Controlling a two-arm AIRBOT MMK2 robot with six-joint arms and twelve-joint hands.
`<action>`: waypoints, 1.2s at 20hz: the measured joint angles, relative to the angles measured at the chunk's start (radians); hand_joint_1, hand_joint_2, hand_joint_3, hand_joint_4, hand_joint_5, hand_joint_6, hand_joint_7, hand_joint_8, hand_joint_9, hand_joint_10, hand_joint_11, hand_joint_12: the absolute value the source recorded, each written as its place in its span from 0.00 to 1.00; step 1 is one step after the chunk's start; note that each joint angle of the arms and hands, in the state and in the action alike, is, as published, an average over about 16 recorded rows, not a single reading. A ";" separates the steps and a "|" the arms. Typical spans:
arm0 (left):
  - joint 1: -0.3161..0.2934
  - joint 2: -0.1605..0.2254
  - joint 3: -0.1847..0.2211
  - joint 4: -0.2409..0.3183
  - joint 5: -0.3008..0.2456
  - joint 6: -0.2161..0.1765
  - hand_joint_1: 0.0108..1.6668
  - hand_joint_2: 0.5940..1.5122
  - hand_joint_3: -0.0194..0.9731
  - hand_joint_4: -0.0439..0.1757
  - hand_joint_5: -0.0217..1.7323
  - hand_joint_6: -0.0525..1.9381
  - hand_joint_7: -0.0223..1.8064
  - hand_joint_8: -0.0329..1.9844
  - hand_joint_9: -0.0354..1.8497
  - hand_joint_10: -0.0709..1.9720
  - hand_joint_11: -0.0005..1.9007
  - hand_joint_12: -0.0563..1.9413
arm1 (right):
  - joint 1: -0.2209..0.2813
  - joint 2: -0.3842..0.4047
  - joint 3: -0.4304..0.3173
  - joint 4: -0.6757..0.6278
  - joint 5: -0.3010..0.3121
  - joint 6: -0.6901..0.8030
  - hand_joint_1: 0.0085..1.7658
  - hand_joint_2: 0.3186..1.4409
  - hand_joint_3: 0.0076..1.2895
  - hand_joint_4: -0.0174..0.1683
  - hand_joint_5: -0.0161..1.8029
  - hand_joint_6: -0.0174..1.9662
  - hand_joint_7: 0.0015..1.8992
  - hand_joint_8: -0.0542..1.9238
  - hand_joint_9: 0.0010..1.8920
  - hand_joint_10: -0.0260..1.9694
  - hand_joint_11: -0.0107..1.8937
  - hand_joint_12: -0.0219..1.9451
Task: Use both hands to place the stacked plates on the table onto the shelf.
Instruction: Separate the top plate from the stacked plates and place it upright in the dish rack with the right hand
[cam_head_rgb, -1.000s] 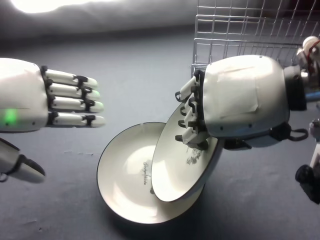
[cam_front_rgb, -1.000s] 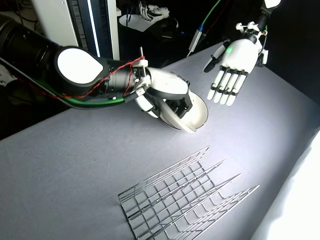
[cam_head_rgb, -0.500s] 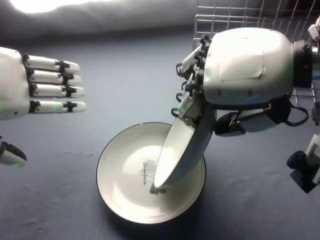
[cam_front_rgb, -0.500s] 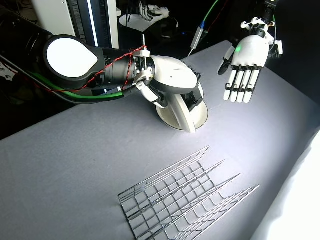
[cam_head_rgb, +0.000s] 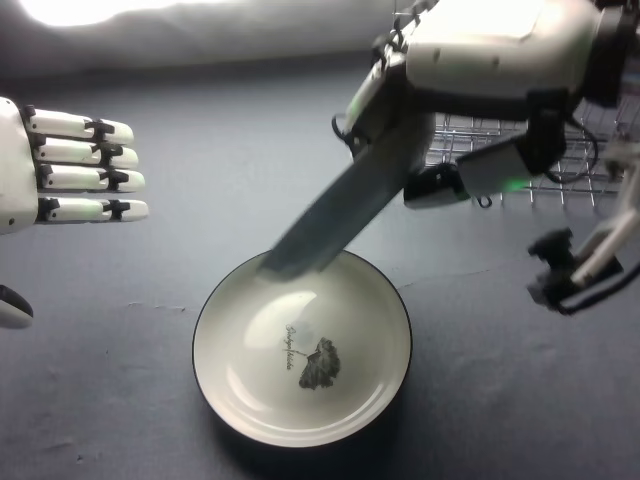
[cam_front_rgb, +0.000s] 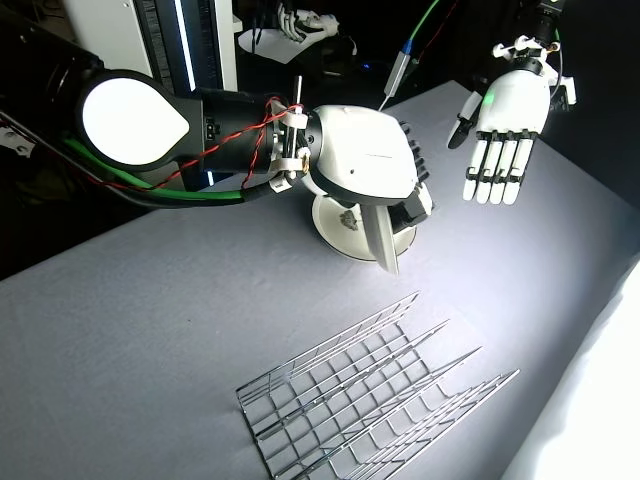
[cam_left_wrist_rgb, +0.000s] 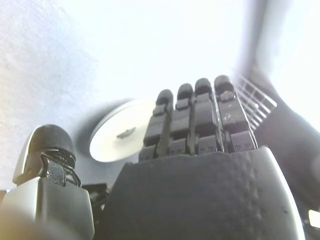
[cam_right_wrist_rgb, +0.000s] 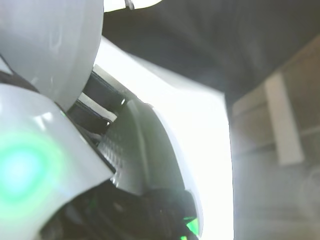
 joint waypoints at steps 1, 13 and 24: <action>0.001 -0.002 0.005 0.000 -0.001 0.000 0.01 0.58 0.02 0.20 0.02 0.03 0.02 0.03 0.03 0.04 0.01 0.03 | 0.007 -0.001 0.003 0.038 -0.013 0.001 0.72 0.62 0.00 0.10 0.54 0.45 0.56 0.40 0.53 0.44 0.39 0.66; 0.001 -0.033 0.040 0.011 -0.010 0.000 0.01 0.56 0.02 0.20 0.03 0.03 0.03 0.03 0.03 0.04 0.02 0.04 | 0.104 -0.030 0.082 0.394 -0.146 0.016 0.73 0.61 0.00 0.04 0.54 0.45 0.58 0.35 0.52 0.52 0.39 0.61; -0.009 -0.040 0.041 0.023 -0.011 0.000 0.01 0.55 0.02 0.20 0.04 0.03 0.04 0.03 0.03 0.04 0.01 0.03 | 0.174 -0.026 0.162 0.550 -0.228 0.029 0.73 0.61 0.00 0.04 0.54 0.46 0.59 0.35 0.52 0.52 0.41 0.61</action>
